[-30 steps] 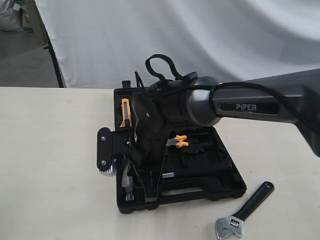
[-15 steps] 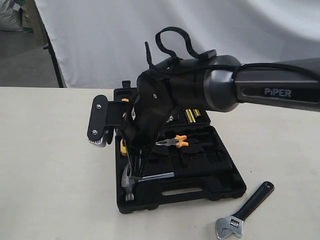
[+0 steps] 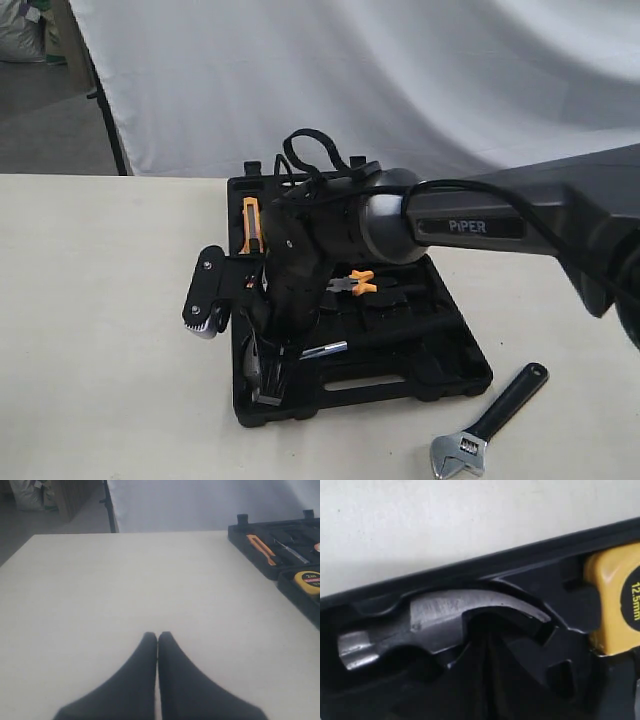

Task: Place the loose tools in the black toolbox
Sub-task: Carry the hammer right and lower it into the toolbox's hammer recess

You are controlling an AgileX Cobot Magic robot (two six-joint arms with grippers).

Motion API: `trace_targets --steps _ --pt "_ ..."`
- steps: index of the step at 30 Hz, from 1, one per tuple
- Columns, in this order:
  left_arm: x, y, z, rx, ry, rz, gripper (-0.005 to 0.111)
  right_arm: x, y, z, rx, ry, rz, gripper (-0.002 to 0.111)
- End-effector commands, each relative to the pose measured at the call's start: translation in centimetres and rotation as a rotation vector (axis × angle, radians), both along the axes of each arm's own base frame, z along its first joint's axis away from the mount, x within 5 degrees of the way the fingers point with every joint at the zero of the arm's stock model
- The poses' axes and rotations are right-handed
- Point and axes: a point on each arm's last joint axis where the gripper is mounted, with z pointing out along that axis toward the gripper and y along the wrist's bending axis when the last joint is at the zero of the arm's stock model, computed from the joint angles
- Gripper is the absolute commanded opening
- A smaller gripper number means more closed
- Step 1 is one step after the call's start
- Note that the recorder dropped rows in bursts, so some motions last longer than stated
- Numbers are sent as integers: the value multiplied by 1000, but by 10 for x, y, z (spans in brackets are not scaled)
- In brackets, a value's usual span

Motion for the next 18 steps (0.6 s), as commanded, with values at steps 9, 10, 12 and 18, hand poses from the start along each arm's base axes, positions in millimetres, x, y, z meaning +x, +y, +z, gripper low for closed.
trace_targets --steps 9,10,12,18 --pt "-1 1 2 2 -13 26 1 0 -11 56 83 -103 -72 -1" --pt "-1 1 2 2 -13 26 1 0 -11 57 86 -101 -82 -1" --pt "-1 1 2 2 -13 26 1 0 -11 53 75 -93 -87 -1" --pt "-1 1 2 2 -13 26 1 1 -10 9 -30 -5 -134 -1"
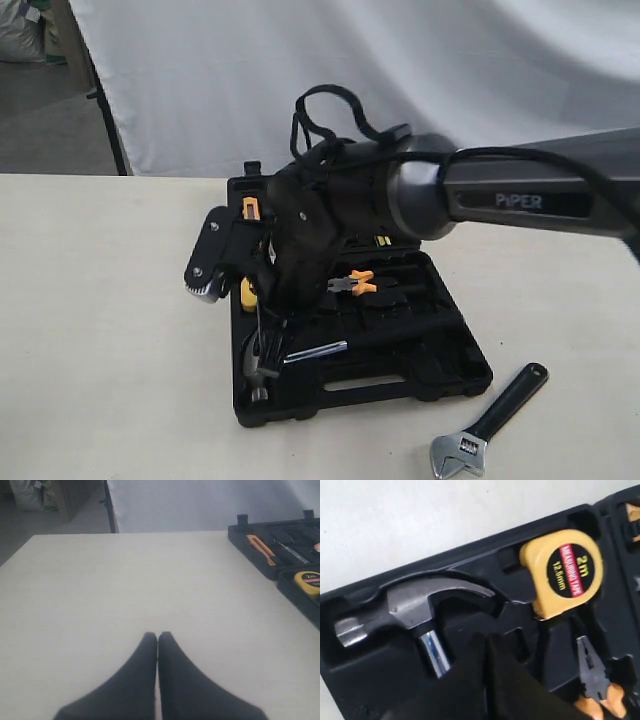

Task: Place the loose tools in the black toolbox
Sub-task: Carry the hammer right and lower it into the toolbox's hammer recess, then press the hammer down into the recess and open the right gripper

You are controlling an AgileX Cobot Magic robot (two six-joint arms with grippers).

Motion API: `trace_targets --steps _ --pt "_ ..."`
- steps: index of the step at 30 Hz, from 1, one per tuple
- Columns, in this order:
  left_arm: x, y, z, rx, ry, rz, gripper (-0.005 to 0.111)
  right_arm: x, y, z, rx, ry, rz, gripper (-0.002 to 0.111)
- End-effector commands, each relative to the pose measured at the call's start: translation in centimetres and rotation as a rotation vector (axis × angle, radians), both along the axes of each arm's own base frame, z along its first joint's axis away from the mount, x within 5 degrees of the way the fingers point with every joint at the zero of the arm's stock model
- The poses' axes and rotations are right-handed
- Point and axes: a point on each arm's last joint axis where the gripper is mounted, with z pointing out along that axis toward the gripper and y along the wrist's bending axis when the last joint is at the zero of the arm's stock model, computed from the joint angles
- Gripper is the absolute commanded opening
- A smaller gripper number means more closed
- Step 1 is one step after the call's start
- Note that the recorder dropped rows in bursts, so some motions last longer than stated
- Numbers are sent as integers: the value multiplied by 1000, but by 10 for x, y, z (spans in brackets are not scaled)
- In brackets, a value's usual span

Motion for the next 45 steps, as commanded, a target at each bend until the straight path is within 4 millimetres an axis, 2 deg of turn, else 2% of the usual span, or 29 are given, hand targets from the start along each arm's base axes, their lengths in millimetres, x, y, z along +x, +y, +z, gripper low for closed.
trace_targets --steps 1,4,7,21,30,32,34,37,45 --pt "-1 1 2 2 -13 26 1 1 -4 -42 -119 93 -41 -1" --pt "-1 1 2 2 -13 26 1 -1 -8 -63 -203 143 -47 -1" --pt "-1 1 2 2 -13 26 1 -1 -9 -64 -210 153 -63 -1" --pt "-1 1 2 2 -13 26 1 0 -7 -14 -88 60 -58 -1" --pt "-1 1 2 2 -13 26 1 2 -11 -8 -101 22 -89 -1" --pt "-1 1 2 2 -13 26 1 3 -12 -10 -100 39 -107 -1" --pt "-1 1 2 2 -13 26 1 4 -13 -22 -92 101 -137 -1" --pt "-1 1 2 2 -13 26 1 6 -21 -54 -172 171 -163 -1" --pt "-1 1 2 2 -13 26 1 4 -23 -60 -200 194 -169 -1"
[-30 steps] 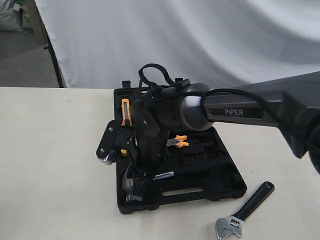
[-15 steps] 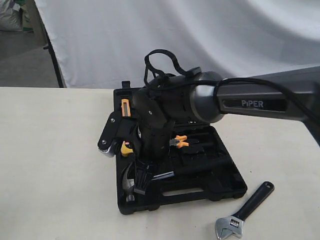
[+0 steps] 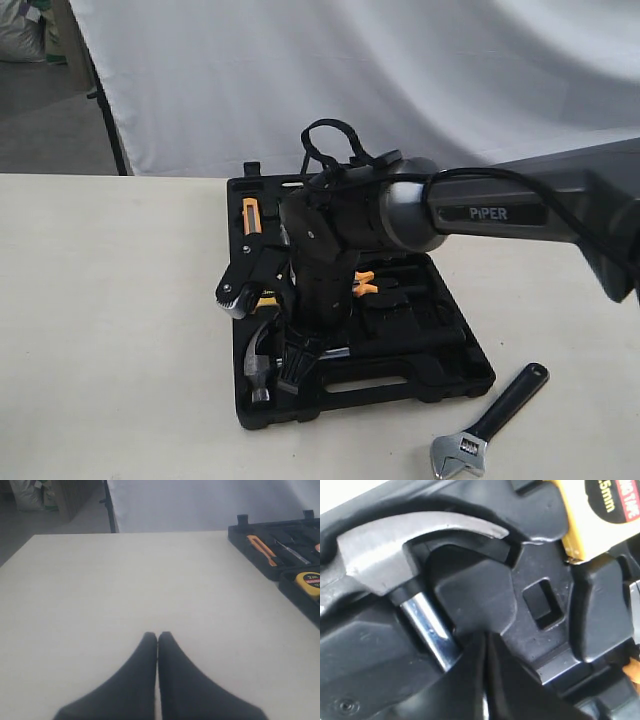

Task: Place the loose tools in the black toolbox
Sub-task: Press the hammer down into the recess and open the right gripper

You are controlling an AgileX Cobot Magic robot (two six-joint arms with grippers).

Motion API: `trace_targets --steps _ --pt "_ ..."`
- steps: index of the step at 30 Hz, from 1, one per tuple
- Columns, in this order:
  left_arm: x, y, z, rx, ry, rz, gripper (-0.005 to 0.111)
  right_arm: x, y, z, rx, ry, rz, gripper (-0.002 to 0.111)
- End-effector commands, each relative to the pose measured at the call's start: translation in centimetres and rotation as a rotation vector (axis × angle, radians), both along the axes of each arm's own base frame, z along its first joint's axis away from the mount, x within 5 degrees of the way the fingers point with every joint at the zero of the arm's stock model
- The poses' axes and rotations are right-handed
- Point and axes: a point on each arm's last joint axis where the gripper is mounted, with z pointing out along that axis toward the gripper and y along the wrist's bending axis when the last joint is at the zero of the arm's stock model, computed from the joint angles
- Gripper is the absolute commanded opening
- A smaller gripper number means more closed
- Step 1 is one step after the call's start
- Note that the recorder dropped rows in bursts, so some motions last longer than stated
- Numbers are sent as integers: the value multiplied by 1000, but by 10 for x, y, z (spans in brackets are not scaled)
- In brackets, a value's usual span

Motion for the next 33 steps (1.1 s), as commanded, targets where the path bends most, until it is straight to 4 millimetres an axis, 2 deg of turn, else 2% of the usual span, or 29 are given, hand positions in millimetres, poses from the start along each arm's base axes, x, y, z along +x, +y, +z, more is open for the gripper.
trace_targets --steps 1,7,17,27,33 --pt "-1 1 2 2 -13 26 1 -5 -9 -19 -79 78 -26 -1" --pt "-1 1 2 2 -13 26 1 0 -3 -7 -67 63 -31 -1" --pt "-1 1 2 2 -13 26 1 12 10 24 -13 17 -46 -1" --pt "-1 1 2 2 -13 26 1 9 6 68 63 -47 -43 -1" --pt "-1 1 2 2 -13 26 1 6 4 76 77 -42 -50 -1"
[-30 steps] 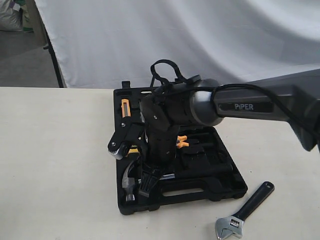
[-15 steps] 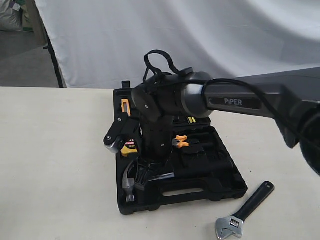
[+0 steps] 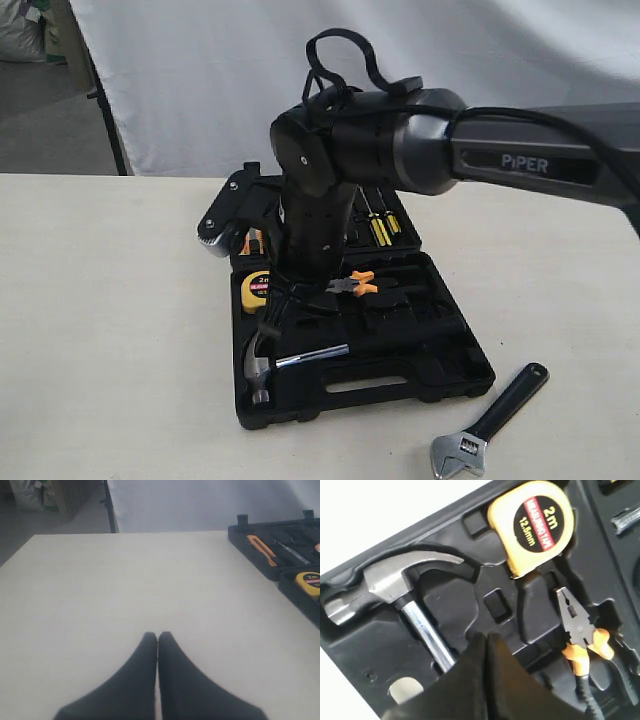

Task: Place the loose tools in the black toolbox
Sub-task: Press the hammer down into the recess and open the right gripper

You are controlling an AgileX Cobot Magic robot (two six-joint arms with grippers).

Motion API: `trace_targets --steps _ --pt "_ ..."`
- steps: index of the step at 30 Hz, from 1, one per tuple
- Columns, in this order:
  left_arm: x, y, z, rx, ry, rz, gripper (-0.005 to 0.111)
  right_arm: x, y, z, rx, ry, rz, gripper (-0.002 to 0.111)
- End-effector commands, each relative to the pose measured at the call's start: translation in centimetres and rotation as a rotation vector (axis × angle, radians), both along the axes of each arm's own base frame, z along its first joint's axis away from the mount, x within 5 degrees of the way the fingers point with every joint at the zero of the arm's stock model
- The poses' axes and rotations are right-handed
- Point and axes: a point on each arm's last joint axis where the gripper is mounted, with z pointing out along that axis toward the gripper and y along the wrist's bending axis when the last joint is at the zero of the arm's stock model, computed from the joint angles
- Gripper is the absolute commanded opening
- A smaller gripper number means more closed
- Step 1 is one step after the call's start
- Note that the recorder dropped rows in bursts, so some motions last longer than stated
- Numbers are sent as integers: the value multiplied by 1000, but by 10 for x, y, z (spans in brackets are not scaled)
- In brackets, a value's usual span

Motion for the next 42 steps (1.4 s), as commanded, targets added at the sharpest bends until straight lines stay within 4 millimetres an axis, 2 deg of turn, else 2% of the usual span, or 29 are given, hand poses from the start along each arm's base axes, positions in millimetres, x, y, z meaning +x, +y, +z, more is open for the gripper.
trace_targets --steps 1,5,11,14,18,28,32,34,36,37,39,41,42 --pt "-1 1 2 2 -13 26 1 -1 -3 5 7 22 -18 -1" --pt "-1 1 2 2 -13 26 1 -6 -7 -18 -34 74 -23 -1" --pt "-1 1 2 2 -13 26 1 -15 -23 -83 -59 125 -30 -1" --pt "-1 1 2 2 -13 26 1 -20 -29 -94 -93 151 -30 -1" --pt "-1 1 2 2 -13 26 1 -21 -31 -83 -101 156 -37 -1" --pt "-1 1 2 2 -13 26 1 -22 -32 -9 91 2 -31 -1" --pt "-1 1 2 2 -13 26 1 -19 -28 -8 136 -28 -26 -1" --pt "-1 1 2 2 -13 26 1 -17 -24 -20 132 -18 -27 -1" --pt "-1 1 2 2 -13 26 1 -15 -22 -51 73 33 -35 -1" --pt "-1 1 2 2 -13 26 1 -15 -22 -79 14 98 -57 -1" --pt "-1 1 2 2 -13 26 1 -18 -25 -108 -69 165 -62 -1" --pt "-1 1 2 2 -13 26 1 -19 -26 -110 -91 182 -64 -1" --pt "-1 1 2 2 -13 26 1 -19 -26 -106 -83 175 -64 -1"
